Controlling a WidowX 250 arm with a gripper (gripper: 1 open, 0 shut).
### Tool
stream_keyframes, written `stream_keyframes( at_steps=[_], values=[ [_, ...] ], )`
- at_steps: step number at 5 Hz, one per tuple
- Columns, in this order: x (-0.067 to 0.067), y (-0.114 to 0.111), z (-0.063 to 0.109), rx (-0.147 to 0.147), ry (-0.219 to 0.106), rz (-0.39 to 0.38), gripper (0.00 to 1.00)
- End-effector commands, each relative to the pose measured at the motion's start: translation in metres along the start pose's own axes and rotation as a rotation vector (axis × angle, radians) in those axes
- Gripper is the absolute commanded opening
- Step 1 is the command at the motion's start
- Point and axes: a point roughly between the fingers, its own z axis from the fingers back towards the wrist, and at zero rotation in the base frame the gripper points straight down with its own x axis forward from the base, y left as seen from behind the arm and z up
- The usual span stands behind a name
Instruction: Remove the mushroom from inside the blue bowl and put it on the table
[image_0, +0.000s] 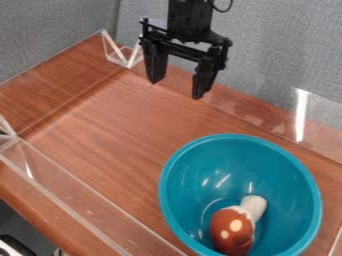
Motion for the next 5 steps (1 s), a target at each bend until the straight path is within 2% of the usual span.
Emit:
stream_keyframes(
  at_steps=[1, 2, 4, 5],
  values=[
    [-0.001, -0.004, -0.006, -0.005, 0.012, -0.01, 1.0],
    [-0.01, -0.025, -0.011, -0.018, 0.014, -0.064, 1.0],
    [-0.033, -0.098, -0.009, -0.027, -0.036, -0.236, 1.0],
    [-0.039, -0.126, -0.018, -0.017, -0.051, -0.277, 1.0]
  ],
)
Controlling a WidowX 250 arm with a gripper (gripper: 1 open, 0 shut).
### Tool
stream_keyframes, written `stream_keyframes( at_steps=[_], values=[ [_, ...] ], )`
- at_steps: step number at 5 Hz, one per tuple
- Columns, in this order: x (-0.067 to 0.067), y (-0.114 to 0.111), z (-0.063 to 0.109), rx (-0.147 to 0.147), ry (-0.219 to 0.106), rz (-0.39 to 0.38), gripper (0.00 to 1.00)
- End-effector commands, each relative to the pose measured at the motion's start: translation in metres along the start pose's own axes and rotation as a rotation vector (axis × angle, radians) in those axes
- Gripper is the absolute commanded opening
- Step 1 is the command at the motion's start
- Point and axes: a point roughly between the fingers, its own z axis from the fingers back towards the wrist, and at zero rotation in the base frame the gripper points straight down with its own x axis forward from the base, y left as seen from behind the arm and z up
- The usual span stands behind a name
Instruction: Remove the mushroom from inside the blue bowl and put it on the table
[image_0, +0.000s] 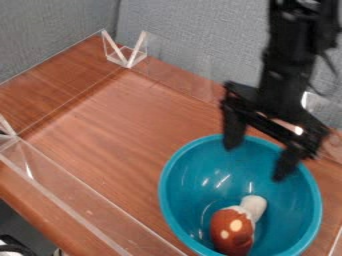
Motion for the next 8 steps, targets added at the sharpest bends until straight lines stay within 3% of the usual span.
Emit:
stream_keyframes(
  at_steps=[1, 2, 7, 8],
  values=[
    [0.002, -0.015, 0.001, -0.002, -0.051, -0.016, 1.0],
    [0.0, -0.018, -0.013, 0.0, -0.037, -0.023, 1.0],
    [-0.005, -0.002, -0.044, 0.023, 0.04, 0.011, 1.0],
    [-0.004, 0.0, -0.048, 0.024, 0.044, 0.012, 0.0]
  ],
)
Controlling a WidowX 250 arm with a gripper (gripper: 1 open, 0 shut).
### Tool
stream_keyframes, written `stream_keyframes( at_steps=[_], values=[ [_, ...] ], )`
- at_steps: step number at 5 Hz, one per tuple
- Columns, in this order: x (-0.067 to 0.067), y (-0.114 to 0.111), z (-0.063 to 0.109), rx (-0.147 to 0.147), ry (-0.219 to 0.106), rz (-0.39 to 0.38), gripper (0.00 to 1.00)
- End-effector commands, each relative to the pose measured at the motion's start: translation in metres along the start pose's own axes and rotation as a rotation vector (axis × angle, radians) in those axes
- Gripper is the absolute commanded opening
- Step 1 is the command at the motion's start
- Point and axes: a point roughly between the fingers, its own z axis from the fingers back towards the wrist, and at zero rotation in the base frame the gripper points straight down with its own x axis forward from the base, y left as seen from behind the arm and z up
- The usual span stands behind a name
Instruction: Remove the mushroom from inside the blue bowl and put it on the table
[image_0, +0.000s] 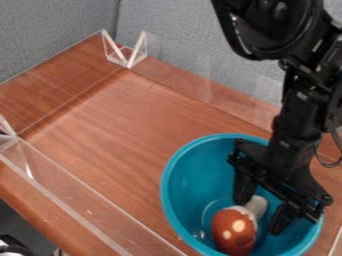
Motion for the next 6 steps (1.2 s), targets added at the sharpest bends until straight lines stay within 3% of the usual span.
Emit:
stream_keyframes(
  at_steps=[1, 3, 4, 5, 6],
  values=[
    [0.003, 0.009, 0.017, 0.011, -0.034, 0.006, 0.0],
    [0.007, 0.025, 0.06, 0.046, -0.084, 0.017, 0.0],
    [0.002, 0.045, 0.095, 0.071, -0.136, 0.061, 0.0],
    [-0.006, 0.068, 0.115, 0.078, -0.17, 0.114, 0.0],
    [-0.006, 0.063, 0.102, 0.073, -0.151, 0.109, 0.0]
  ],
)
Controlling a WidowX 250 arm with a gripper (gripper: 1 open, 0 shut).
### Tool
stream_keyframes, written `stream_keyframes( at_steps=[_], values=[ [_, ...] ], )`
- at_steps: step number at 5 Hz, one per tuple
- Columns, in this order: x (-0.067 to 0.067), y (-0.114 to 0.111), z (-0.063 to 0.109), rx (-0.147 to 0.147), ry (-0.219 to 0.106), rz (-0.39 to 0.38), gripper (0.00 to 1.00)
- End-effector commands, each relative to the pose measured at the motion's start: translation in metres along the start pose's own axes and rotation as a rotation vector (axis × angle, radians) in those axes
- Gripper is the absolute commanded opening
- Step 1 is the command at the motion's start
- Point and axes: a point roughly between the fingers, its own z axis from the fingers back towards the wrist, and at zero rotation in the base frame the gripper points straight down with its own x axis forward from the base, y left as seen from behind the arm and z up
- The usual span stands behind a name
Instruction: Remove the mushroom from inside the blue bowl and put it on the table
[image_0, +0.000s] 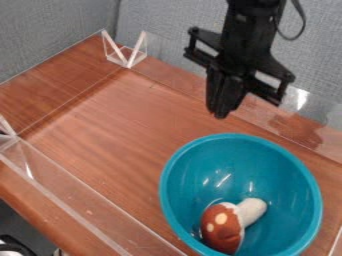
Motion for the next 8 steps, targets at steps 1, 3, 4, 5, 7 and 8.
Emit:
stream_keyframes(
  at_steps=[1, 3, 4, 5, 7, 8],
  values=[
    [-0.004, -0.016, -0.001, -0.012, -0.032, -0.024, 1.0],
    [-0.013, -0.038, -0.036, -0.032, -0.033, -0.08, 1.0],
    [-0.017, -0.049, -0.056, -0.043, -0.024, -0.104, 1.0],
    [-0.018, -0.054, -0.073, -0.049, -0.008, -0.11, 1.0],
    [-0.019, -0.064, -0.104, -0.06, 0.025, -0.124, 1.0],
    [-0.018, -0.063, -0.107, -0.06, 0.026, -0.128, 0.0]
  ],
)
